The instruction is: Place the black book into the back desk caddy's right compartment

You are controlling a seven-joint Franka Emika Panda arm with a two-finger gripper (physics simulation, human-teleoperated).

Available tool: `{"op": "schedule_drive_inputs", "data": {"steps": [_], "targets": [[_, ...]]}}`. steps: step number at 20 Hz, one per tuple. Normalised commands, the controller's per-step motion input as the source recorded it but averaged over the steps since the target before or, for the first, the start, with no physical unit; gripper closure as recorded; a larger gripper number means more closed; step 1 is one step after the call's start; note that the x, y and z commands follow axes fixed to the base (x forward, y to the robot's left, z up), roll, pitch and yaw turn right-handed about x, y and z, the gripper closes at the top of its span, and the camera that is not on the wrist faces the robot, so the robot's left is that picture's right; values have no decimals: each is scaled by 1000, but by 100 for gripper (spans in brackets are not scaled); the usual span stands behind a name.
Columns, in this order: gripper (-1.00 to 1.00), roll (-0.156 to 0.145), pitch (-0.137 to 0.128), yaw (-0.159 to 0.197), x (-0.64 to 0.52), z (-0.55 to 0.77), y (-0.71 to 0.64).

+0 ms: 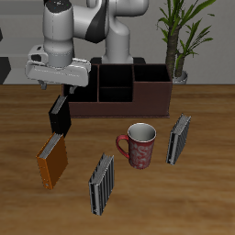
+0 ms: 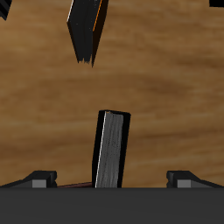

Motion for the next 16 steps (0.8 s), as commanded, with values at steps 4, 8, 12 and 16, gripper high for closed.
{"op": "schedule_drive_inputs", "data": {"steps": [4,8,12,16], "targets": [[-100,1,9,-1,49,-166,29],[-100,18,7,2,103,-263,-7],[-100,-4,1,-20,32,-200,-39],[-100,-28,17,-16,9,-228,-144]]}}
